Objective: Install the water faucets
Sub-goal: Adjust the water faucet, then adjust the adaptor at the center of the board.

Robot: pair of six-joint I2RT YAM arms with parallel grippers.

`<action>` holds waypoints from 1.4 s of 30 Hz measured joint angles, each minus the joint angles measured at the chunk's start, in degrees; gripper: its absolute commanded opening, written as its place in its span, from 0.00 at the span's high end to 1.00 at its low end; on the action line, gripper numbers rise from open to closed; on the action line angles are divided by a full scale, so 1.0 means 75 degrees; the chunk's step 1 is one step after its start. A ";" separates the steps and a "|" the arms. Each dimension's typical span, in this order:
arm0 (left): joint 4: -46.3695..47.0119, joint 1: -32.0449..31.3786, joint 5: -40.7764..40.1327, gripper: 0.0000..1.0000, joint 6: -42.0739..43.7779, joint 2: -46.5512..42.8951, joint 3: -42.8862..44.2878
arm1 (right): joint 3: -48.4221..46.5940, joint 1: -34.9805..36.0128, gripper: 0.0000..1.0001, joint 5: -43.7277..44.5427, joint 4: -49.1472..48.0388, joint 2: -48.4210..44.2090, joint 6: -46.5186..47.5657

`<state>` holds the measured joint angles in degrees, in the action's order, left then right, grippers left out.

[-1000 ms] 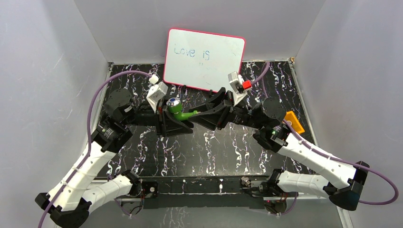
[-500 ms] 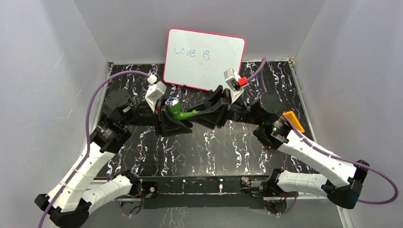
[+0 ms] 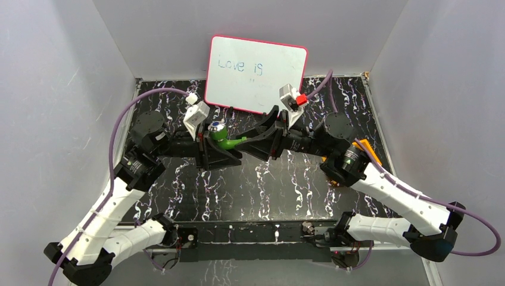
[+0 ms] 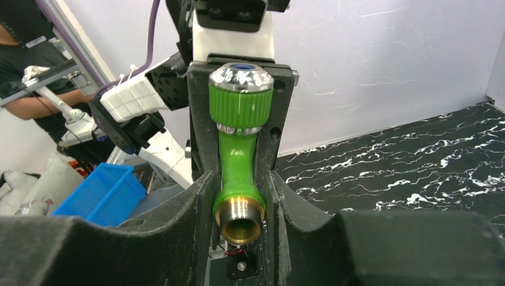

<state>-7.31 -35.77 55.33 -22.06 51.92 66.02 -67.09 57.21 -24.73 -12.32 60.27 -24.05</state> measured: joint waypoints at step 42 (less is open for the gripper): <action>-0.0431 -0.0055 -0.0178 1.00 0.0437 -0.0015 0.0003 | 0.0379 0.0067 0.68 0.0895 0.1288 -0.1087 0.0437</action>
<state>-10.55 -36.18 54.00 -18.79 51.81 66.04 -64.25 57.71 -18.02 -2.66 52.12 -20.78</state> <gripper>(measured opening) 0.240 0.316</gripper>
